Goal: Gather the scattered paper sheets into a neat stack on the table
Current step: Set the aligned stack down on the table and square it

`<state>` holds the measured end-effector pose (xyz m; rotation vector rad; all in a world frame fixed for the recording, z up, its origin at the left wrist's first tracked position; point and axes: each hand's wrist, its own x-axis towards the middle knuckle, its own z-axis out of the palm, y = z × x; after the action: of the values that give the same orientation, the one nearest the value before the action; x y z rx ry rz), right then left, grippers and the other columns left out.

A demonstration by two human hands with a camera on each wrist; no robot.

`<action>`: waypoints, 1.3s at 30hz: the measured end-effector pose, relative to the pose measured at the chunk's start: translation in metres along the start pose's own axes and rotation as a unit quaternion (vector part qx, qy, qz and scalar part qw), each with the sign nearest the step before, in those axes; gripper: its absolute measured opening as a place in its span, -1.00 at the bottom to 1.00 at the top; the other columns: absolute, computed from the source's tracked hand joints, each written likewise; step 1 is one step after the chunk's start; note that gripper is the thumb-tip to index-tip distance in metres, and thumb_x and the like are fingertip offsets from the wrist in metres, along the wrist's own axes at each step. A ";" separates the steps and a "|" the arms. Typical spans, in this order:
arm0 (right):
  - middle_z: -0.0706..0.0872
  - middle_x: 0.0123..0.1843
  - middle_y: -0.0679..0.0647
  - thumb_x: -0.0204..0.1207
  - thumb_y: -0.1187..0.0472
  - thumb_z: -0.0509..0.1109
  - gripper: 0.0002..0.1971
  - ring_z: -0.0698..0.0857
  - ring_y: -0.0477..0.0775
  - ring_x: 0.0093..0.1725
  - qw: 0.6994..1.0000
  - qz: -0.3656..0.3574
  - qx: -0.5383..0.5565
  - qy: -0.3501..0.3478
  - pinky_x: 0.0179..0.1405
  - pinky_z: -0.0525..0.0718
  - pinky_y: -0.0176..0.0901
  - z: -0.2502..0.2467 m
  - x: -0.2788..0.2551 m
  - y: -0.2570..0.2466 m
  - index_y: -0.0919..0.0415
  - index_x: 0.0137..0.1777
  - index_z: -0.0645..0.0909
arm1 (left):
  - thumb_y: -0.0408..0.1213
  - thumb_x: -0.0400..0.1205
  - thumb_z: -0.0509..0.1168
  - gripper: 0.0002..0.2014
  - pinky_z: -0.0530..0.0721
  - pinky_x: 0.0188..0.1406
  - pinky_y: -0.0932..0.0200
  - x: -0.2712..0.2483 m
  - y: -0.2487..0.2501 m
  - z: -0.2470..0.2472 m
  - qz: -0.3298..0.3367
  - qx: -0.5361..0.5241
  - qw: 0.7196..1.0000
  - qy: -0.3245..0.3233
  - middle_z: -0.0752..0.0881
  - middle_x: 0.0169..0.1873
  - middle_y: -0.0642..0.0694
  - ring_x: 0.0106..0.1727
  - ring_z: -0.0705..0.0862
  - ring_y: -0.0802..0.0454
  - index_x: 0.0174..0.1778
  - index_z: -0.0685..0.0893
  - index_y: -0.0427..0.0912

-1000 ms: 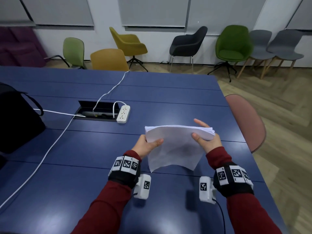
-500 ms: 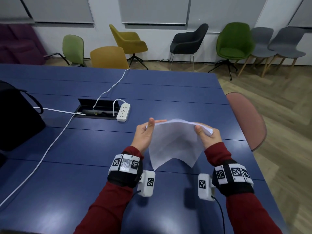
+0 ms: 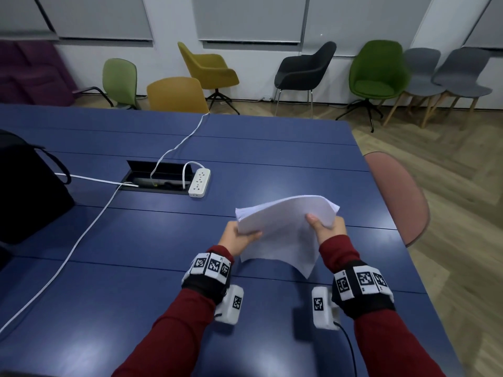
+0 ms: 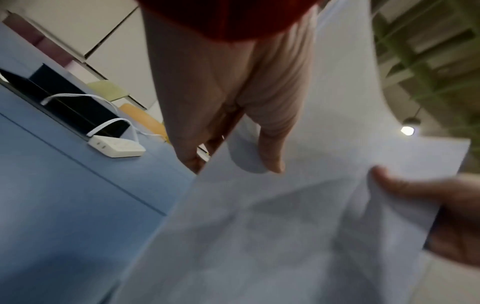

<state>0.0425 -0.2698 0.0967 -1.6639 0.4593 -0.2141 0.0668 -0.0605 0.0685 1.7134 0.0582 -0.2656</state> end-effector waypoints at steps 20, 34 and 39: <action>0.72 0.05 0.17 0.50 0.36 0.35 -0.69 0.58 -0.01 0.00 0.924 0.200 -0.279 -0.169 -0.02 0.45 -0.30 -0.013 -0.002 0.128 0.51 0.21 0.63 | -0.43 0.62 0.23 -0.74 0.51 0.00 0.24 -0.011 -0.087 -0.004 -0.224 0.169 0.958 -0.054 0.69 0.09 -0.23 0.04 0.63 -0.06 0.20 0.63 -0.42; 0.58 0.41 0.22 0.47 0.44 0.16 -0.34 0.60 0.23 0.35 0.920 0.198 -0.299 -0.158 0.40 0.45 -0.13 -0.003 -0.017 0.157 0.16 0.60 0.20 | -0.42 0.31 0.27 -0.86 0.48 -0.34 0.26 -0.014 -0.108 0.001 -0.259 0.218 0.941 0.026 0.52 -0.54 -0.09 -0.40 0.51 -0.09 -0.56 0.54 -0.18; 0.54 0.44 0.13 0.47 0.47 0.11 -0.26 0.60 0.17 0.32 0.916 0.172 -0.314 -0.179 0.36 0.42 -0.27 -0.008 -0.020 0.155 -0.05 0.63 0.11 | -0.28 0.16 0.37 -0.81 0.53 -0.34 0.27 -0.009 -0.106 0.005 -0.259 0.184 0.948 0.012 0.64 -0.35 -0.10 -0.33 0.59 -0.05 -0.34 0.63 -0.23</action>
<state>-0.0053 -0.2825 -0.0522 -2.1487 0.5657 0.5504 0.0375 -0.0472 -0.0329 2.0520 0.5094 -0.6801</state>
